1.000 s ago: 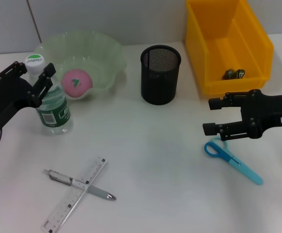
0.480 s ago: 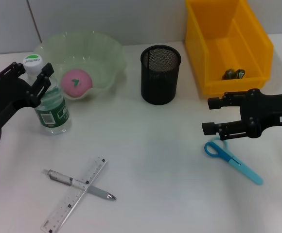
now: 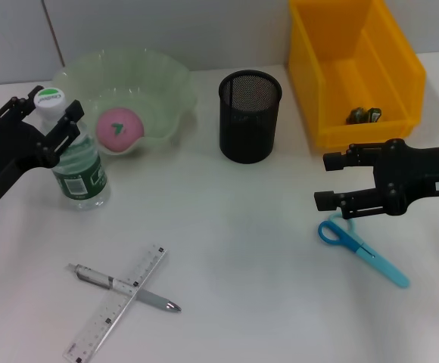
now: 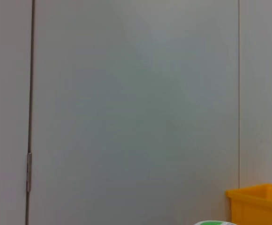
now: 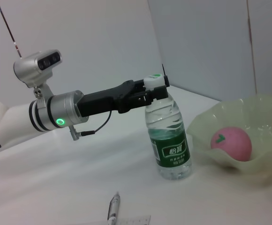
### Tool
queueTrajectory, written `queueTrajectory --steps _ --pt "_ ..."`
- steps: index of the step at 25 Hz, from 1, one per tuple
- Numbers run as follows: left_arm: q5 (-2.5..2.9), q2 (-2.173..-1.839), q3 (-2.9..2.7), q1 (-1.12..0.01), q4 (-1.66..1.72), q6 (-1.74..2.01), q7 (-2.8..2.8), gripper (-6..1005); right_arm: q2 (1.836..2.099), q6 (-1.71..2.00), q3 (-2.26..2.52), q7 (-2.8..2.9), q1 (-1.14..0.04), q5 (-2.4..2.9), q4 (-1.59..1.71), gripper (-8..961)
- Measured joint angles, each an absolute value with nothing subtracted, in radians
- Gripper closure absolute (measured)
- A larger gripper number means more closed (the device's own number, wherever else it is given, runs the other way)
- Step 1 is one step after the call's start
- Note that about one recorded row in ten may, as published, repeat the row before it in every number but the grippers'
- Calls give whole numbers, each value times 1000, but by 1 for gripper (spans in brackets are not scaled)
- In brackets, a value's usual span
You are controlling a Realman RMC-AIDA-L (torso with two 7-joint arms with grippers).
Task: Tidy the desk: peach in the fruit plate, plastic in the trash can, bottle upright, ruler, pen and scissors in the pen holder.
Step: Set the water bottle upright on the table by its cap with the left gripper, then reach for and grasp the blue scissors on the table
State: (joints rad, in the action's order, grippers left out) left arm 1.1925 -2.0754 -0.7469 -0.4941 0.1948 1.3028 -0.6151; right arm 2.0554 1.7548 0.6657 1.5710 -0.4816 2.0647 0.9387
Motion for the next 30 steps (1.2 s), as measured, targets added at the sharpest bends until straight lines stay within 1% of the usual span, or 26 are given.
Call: queueTrajectory --steps 4,9,15,16,21,23,24,25,26,30 --pt "1192 -2075 -747 -495 195 1301 -622 504 2055 1755 666 1572 -482 2065 939 154" --pt "1192 -2074 -747 -496 195 1299 -629 295 2055 1755 666 1572 -482 2065 939 154" --pt "1193 -2069 -751 -487 206 1325 -674 206 2055 1755 666 1572 -482 2065 939 154" --pt "1207 -2062 -756 -459 248 1376 -766 191 2055 1755 666 1572 -480 2065 939 154" --pt "1252 -2058 -764 -366 403 1446 -948 192 2055 1755 666 1572 -476 2065 937 154" --pt "1283 -2051 -768 -337 458 1482 -1025 192 2055 1755 665 1572 -476 2065 937 154" --pt "1341 -2038 -771 -311 515 1536 -1130 192 2055 1755 663 1572 -475 2065 937 154" --pt "1341 -2038 -771 -311 515 1536 -1130 193 2055 1755 663 1572 -475 2065 937 154" --pt "1385 -2029 -771 -304 541 1569 -1184 193 2055 1755 662 1572 -475 2065 937 154" --pt "1461 -2022 -771 -302 569 1620 -1247 193 2055 1755 660 1572 -475 2065 937 155"
